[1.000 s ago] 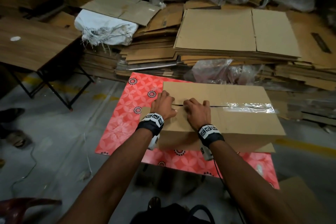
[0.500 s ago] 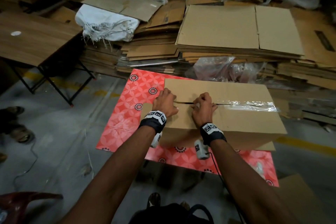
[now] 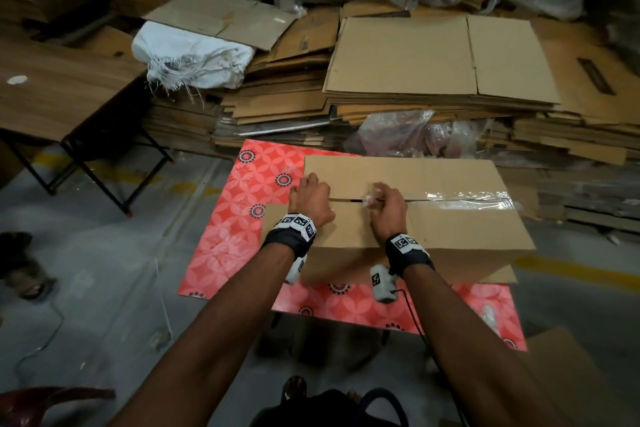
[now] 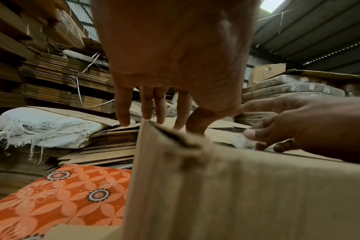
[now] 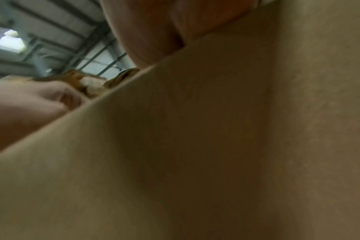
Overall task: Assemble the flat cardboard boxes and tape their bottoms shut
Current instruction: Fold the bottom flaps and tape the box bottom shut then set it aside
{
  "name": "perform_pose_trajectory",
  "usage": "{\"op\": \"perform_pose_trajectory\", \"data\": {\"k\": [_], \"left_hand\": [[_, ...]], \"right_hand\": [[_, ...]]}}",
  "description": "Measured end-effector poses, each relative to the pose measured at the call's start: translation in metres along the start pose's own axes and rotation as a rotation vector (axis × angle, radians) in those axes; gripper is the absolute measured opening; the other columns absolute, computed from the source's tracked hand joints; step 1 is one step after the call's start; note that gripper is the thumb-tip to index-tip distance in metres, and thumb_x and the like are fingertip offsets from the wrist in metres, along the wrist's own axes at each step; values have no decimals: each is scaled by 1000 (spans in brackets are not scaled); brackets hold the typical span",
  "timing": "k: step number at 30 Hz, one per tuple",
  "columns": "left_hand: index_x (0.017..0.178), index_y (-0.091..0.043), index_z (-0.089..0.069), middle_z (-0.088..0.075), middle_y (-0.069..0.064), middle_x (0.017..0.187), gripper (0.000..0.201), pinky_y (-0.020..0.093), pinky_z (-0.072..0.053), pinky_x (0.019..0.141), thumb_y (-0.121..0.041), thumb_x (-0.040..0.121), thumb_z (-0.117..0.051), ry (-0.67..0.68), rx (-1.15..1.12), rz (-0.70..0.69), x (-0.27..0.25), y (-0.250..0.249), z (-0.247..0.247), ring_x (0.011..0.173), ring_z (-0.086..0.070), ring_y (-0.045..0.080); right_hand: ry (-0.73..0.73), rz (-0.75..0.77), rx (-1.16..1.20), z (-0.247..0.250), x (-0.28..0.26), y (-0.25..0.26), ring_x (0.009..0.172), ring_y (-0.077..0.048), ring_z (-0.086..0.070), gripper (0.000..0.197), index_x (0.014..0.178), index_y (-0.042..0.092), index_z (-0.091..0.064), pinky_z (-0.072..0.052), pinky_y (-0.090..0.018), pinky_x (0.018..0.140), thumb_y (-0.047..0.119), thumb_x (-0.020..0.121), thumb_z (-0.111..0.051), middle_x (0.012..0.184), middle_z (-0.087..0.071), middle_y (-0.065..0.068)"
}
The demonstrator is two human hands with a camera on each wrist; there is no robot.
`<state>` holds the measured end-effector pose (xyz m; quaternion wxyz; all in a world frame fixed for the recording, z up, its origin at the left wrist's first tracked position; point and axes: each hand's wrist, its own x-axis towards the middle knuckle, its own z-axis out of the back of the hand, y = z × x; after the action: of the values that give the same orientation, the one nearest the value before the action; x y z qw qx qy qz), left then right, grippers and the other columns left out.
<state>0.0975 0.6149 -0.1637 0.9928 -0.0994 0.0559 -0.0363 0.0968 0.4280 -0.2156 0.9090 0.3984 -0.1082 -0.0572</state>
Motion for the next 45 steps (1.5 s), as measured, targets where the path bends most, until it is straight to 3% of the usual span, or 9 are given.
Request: {"op": "perform_pose_trajectory", "data": {"k": [4,7,16,19,29,32,36,39,45], "left_hand": [[131,-15,-59,-51,16,136,55,47,-34,113,-32,80,-69,46,-6,-190,1,-19,-6,131,-44,36],[154,-13,-36,-22,22,161,89,54,-22,122,-57,84,-66,181,-64,-243,-3,-32,-20,150,-20,40],[162,-12,-11,-6,18,169,142,49,-15,126,-83,57,-76,251,15,-249,0,-24,-19,156,-7,34],[161,-13,-18,-4,17,170,141,49,-17,125,-85,55,-76,260,37,-273,-4,-24,-13,156,-9,35],[162,-16,-20,-2,13,171,141,50,-20,124,-85,52,-77,273,10,-246,-4,-24,-10,155,-12,36],[161,-15,-22,-2,14,170,140,50,-19,124,-83,54,-78,276,17,-248,-4,-26,-8,155,-12,36],[157,-13,-32,-12,17,168,136,52,-23,123,-83,50,-78,296,43,-230,-2,-32,-2,153,-17,37],[148,-14,-42,-26,19,160,129,55,-30,118,-83,46,-78,280,58,-241,-1,-41,0,147,-27,39],[152,-26,-35,-23,10,163,126,65,-25,115,-74,46,-82,224,91,-349,-8,-61,-12,149,-20,33]], "right_hand": [[23,30,-44,3,3,-6,113,-29,-44,23,111,18,-76,-38,-35,105,13,90,-69,121,-43,-10],[45,33,-22,1,4,-14,116,-31,-44,23,109,15,-73,-42,-41,104,13,86,-73,123,-46,-11],[-55,125,229,2,-2,-14,86,-28,-58,8,103,17,-48,-44,-37,72,21,97,-47,94,-64,-7],[-143,87,322,9,-3,-12,80,-26,-58,18,108,19,-49,-42,-32,66,37,105,-48,91,-62,-6],[-10,144,-62,24,10,-24,108,-34,-45,34,120,6,-66,-39,-38,94,25,97,-50,112,-47,-17],[1,181,-93,27,9,-32,106,-34,-49,35,119,6,-70,-43,-38,97,2,91,-50,108,-49,-14],[-61,76,30,29,14,-25,112,-11,-57,69,121,40,-58,-51,-20,90,-17,83,-49,122,-57,-9],[-33,56,-9,38,21,-23,114,-16,-50,44,100,27,-76,-51,-24,92,-9,84,-56,129,-54,-10],[-8,84,-77,41,18,-22,96,-32,-60,42,119,11,-64,-45,-32,82,0,79,-57,104,-65,-14]]}}
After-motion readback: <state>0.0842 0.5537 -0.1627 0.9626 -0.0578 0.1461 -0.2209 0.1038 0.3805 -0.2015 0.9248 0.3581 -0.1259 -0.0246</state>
